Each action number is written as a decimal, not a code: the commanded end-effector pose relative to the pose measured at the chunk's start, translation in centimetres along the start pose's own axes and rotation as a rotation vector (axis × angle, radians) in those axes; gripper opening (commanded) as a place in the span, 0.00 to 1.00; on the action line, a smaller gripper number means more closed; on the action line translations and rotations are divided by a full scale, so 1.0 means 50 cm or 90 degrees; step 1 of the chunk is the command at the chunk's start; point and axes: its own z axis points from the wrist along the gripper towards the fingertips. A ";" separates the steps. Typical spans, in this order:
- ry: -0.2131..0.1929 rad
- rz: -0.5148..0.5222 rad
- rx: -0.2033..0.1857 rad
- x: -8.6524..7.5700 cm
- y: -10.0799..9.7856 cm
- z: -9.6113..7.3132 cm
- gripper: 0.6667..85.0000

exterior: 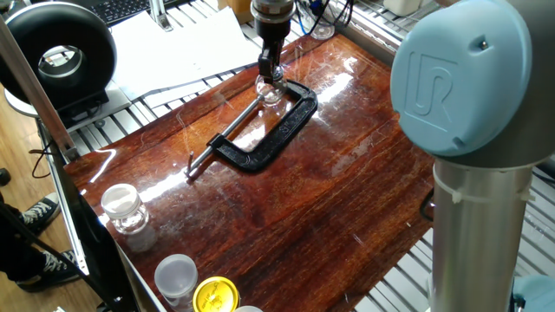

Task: Unscrew the lid from the jar

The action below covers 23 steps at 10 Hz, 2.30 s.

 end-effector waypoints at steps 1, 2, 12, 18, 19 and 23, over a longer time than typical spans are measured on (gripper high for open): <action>0.002 -0.143 -0.032 0.017 0.010 -0.012 0.49; 0.006 -0.173 -0.032 0.022 0.007 -0.013 0.49; 0.018 -0.311 0.036 0.015 -0.043 -0.020 0.50; 0.043 -0.233 0.038 0.056 -0.057 -0.041 0.48; 0.049 -0.210 0.042 0.067 -0.064 -0.045 0.47; 0.057 0.028 0.077 0.126 -0.099 -0.050 0.38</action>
